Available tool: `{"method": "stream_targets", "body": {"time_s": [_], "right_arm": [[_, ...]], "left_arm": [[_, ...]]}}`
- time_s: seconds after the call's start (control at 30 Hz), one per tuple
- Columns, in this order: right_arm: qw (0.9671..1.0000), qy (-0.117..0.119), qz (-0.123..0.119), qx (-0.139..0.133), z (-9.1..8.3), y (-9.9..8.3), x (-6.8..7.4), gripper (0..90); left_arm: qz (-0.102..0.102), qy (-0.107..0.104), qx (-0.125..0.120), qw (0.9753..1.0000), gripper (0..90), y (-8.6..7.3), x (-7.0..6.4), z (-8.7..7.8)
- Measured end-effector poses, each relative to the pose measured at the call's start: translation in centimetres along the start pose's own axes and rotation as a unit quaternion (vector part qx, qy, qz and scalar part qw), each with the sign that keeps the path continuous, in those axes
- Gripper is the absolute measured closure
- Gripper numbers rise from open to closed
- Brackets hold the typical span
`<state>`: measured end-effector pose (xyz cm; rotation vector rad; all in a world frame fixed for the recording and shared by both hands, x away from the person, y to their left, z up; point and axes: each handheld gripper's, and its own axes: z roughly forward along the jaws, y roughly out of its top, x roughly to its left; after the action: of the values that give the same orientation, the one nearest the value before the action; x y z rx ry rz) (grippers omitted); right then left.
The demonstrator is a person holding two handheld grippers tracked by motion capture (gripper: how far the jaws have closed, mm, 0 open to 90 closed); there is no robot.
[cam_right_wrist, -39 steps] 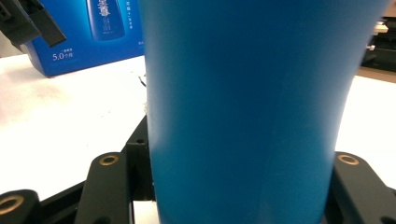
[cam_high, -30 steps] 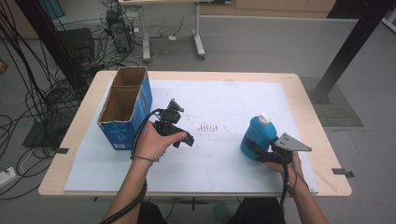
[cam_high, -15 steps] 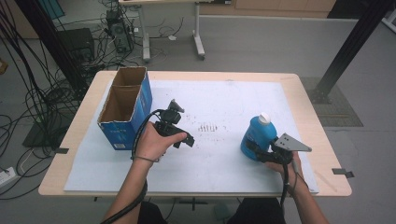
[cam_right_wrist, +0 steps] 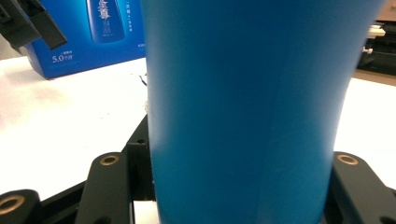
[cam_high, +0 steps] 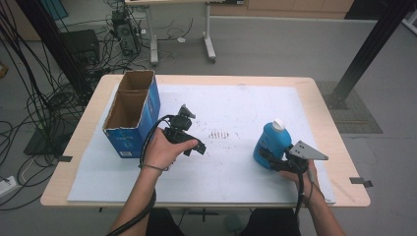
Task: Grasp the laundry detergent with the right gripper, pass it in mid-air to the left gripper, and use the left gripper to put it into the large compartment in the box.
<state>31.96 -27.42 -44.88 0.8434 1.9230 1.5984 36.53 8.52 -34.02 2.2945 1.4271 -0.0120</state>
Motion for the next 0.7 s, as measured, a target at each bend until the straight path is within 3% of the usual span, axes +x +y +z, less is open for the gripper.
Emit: {"method": "stream_targets", "body": {"time_s": [0.3,0.7], "right_arm": [[1.0,0.004,0.0,0.006,0.0,0.2,0.0,43.4],[0.9992,0.035,0.003,0.017,0.0,1.4,-0.3,43.5]], "left_arm": [[0.016,0.0,0.004,0.9999,12.7,-0.3,-0.6,-0.8],[0.056,-0.002,0.008,0.9984,11.9,0.7,-0.6,-2.7]]}}
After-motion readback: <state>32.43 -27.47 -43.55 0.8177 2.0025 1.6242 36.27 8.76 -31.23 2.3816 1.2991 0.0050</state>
